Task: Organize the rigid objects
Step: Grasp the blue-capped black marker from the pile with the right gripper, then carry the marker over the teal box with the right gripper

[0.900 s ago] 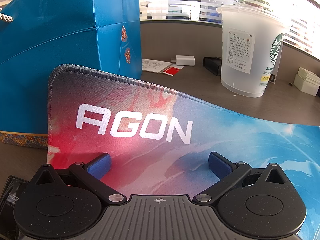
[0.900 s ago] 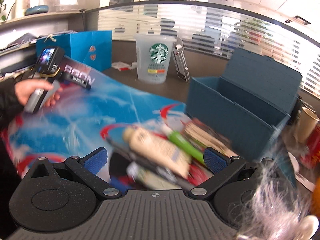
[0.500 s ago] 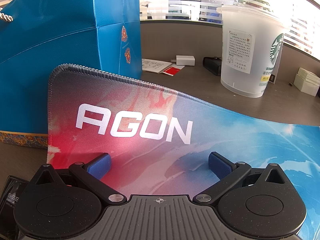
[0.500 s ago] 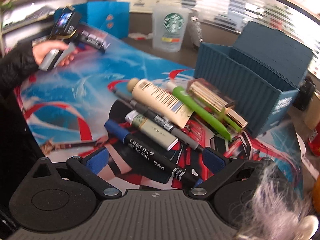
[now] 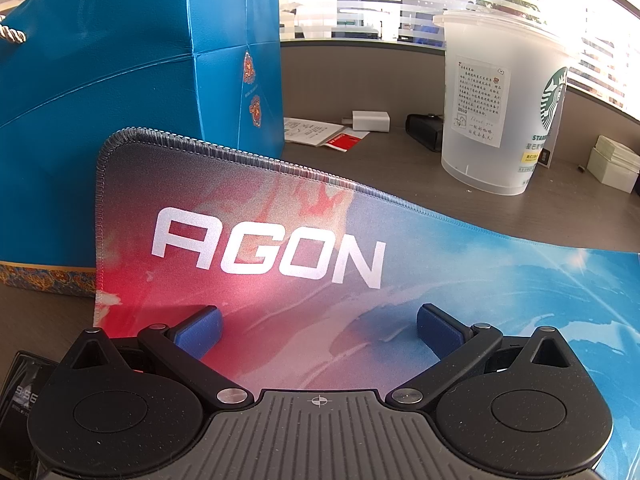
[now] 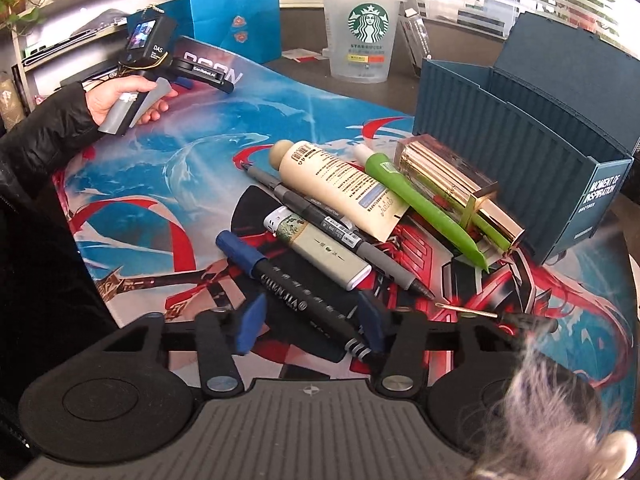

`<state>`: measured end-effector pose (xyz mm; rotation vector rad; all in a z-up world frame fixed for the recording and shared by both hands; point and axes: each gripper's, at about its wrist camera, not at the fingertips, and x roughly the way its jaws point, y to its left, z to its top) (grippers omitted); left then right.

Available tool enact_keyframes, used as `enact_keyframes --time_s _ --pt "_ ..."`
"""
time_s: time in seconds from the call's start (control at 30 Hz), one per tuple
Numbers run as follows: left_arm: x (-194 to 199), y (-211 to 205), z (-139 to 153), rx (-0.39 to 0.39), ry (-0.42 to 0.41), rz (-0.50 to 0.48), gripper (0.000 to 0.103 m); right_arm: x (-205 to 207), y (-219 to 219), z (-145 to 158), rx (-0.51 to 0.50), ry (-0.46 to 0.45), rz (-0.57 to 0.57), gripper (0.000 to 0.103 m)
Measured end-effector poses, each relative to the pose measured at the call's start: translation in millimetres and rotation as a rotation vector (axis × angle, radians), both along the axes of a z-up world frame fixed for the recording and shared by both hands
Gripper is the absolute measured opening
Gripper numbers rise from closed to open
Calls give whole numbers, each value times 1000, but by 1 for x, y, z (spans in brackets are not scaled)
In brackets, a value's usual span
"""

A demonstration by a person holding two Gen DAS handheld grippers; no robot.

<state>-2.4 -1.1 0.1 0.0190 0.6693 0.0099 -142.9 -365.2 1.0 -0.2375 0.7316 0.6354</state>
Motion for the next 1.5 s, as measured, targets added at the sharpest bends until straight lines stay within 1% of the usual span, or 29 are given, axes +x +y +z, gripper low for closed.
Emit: enact_keyframes --time_s 0.03,0.1,0.13,0.17,0.23,0.33,0.47,0.6,0.8,0.97,1.13,1.23,1.37,1.5 --pt "0 0 0 0 0 0 103 -1 1 0 -13 -3 8 41" --pt "0 0 0 0 0 0 103 -4 4 2 -25 -2 35 30" --pt "0 0 0 0 0 0 103 -5 7 2 -35 -4 50 22" --pt "0 0 0 0 0 0 103 -7 11 3 -50 -9 62 17" --pt "0 0 0 0 0 0 103 -12 22 4 -97 -35 83 15" --pt "0 0 0 -1 0 0 103 -14 33 4 -121 -37 116 12" --pt "0 0 0 -1 0 0 103 -17 45 6 -138 -49 162 12" --pt "0 0 0 -1 0 1 103 -16 47 19 -125 -86 183 12" --pt "0 0 0 -1 0 1 103 -3 40 42 -134 -135 171 12" --pt "0 0 0 -1 0 2 103 14 27 69 -135 -177 147 12" --pt "0 0 0 -1 0 2 103 40 6 107 -129 -233 93 12" --pt "0 0 0 -1 0 2 103 61 -4 124 -153 -253 68 12" --pt "0 0 0 -1 0 3 103 96 -16 136 -195 -259 43 12" --pt "0 0 0 -1 0 3 103 132 -27 136 -220 -242 25 12"
